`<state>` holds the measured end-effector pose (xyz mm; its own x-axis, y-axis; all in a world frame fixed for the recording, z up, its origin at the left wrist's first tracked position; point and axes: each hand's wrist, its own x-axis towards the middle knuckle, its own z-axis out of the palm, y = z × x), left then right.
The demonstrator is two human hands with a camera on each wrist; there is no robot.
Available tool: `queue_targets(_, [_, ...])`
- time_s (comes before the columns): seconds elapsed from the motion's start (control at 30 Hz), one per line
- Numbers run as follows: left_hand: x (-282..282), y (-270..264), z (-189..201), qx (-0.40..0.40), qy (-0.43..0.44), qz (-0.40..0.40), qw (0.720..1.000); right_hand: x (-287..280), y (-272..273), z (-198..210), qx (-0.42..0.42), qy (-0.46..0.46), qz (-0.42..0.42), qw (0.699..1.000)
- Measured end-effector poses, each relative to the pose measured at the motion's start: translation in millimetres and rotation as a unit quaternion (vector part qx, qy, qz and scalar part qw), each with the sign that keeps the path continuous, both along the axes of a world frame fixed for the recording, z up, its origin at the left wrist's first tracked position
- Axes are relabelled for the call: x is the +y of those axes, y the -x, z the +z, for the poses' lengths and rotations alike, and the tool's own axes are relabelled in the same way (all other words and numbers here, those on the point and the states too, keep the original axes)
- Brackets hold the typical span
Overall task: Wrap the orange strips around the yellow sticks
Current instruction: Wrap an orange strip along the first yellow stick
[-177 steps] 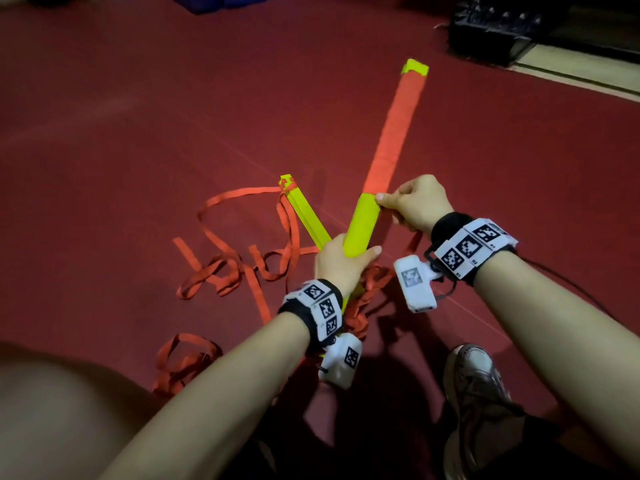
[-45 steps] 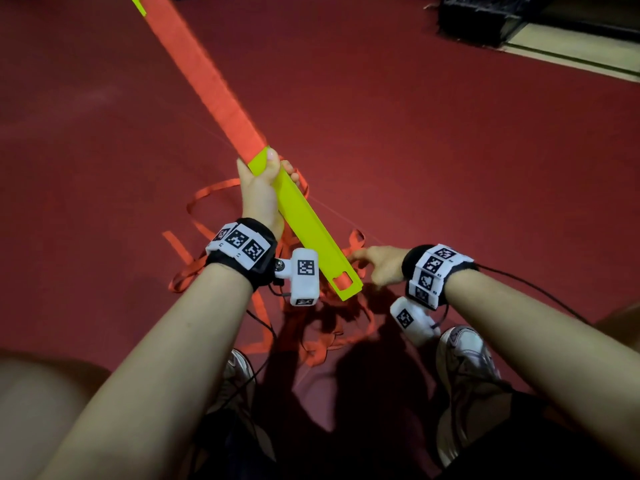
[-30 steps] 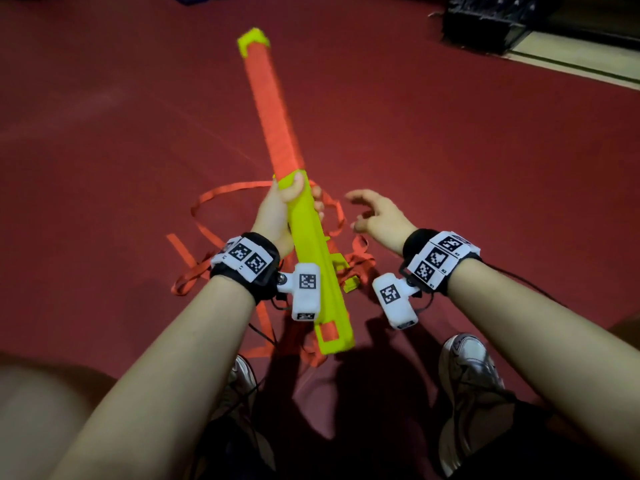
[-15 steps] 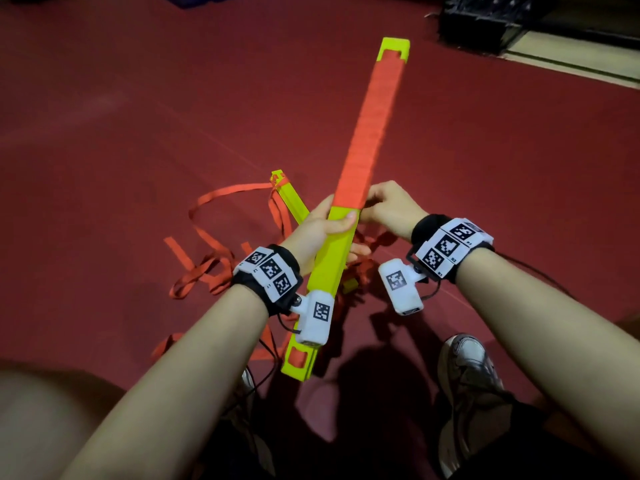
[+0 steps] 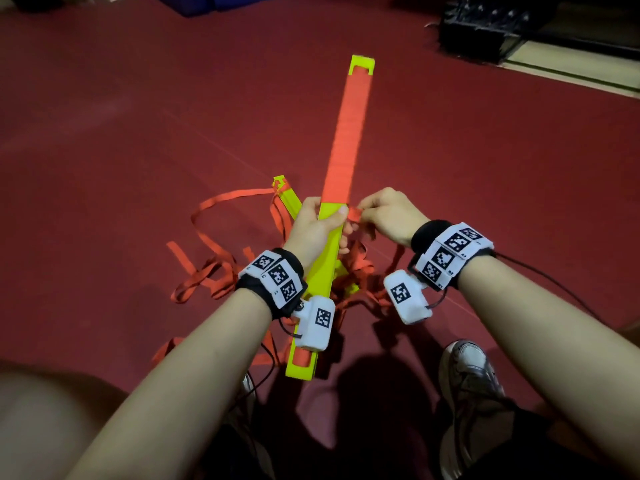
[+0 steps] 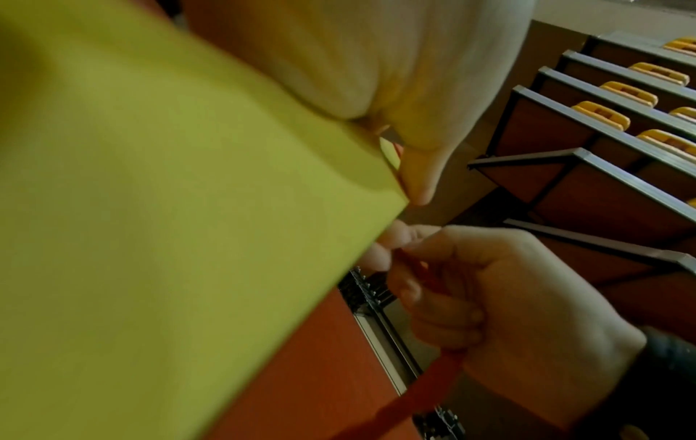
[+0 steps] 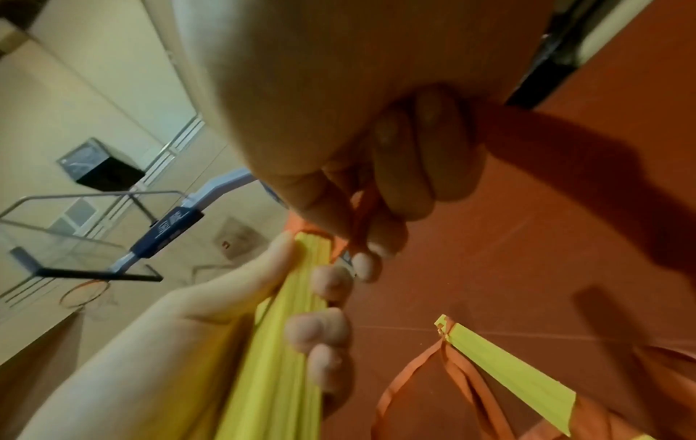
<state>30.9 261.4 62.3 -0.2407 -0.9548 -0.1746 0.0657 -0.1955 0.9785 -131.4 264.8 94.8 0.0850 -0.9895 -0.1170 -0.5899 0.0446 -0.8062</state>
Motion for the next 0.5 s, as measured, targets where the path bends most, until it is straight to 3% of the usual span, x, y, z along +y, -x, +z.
queue_targets(0.1, [-0.8, 4.7, -3.0, -0.11, 0.041, 0.013, 0.993, 4.0, -7.8, 2.5, 0.017, 0.02, -0.012, 1.0])
queue_targets(0.2, [2.4, 7.1, -1.6, -0.331, 0.15, -0.002, 0.932, 4.4, -15.5, 1.8, -0.025, 0.005, -0.041, 0.999])
queue_targets(0.27, [8.0, 12.0, -2.6, -0.363, 0.192, -0.012, 0.912, 3.3, -16.2, 1.5, -0.027, -0.002, -0.071, 0.997])
queue_targets(0.33, [10.5, 16.6, -7.5, -0.358, 0.206, -0.04, 0.91, 1.0, -13.4, 0.6, -0.049, -0.019, -0.09, 0.995])
queue_targets(0.37, [10.8, 17.6, -8.4, -0.332, 0.193, -0.063, 0.921, -0.4, -10.7, -0.5, -0.073, -0.035, -0.092, 0.992])
queue_targets(0.47, [5.5, 15.3, -2.2, -0.124, 0.063, -0.07, 0.988, -1.3, -1.5, 0.3, -0.171, -0.065, -0.086, 0.979])
queue_targets(0.5, [3.5, 11.5, 0.4, -0.062, 0.013, -0.065, 0.996, -1.5, 2.0, 2.4, -0.192, -0.069, -0.069, 0.977])
